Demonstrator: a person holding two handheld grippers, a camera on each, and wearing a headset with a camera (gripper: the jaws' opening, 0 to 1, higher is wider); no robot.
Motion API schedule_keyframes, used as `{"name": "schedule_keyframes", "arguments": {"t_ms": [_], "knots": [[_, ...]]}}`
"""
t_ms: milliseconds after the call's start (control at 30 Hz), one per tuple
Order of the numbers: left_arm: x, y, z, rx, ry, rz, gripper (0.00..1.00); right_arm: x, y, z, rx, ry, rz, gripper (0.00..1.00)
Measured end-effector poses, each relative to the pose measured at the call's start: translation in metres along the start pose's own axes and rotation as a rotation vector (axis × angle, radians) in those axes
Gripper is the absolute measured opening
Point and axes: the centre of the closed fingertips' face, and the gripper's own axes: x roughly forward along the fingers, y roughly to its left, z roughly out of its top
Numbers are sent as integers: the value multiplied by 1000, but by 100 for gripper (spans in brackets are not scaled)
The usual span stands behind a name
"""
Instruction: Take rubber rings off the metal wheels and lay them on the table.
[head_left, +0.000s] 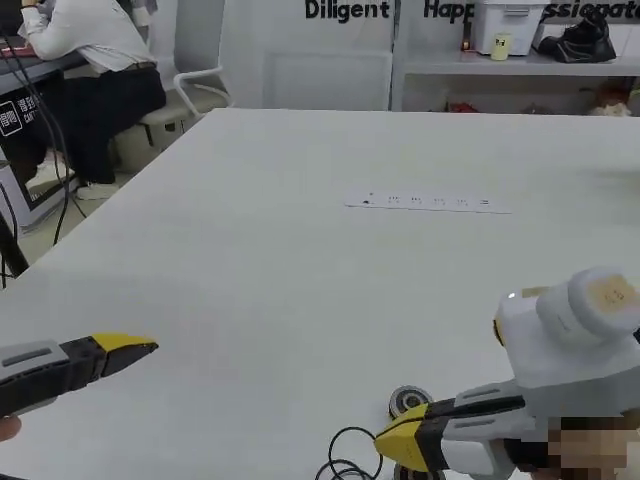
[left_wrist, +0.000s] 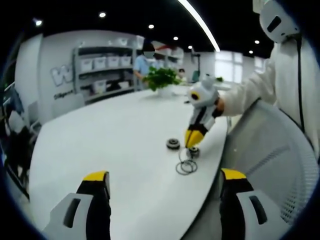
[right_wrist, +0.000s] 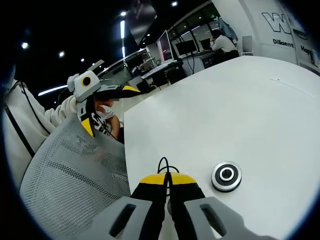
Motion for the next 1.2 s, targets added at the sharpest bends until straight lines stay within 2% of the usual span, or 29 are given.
{"name": "schedule_keyframes", "arguments": {"t_ms": [167, 267, 400, 500, 1200], "knots": [[-1, 0, -2, -9, 2, 4, 92, 4, 2, -6, -5, 22, 7, 0], [-1, 0, -2, -17, -2, 9, 92, 4, -2, -8, -8, 29, -10, 0], [0, -2, -2, -18, -2, 8, 91, 4, -6, -9, 12, 25, -19, 0], [0, -2, -1, -14, -5, 10, 91, 5, -9, -11, -2, 30, -36, 0], [1, -2, -2, -19, -2, 19, 90, 4, -15, -10, -6, 15, -59, 2]]}}
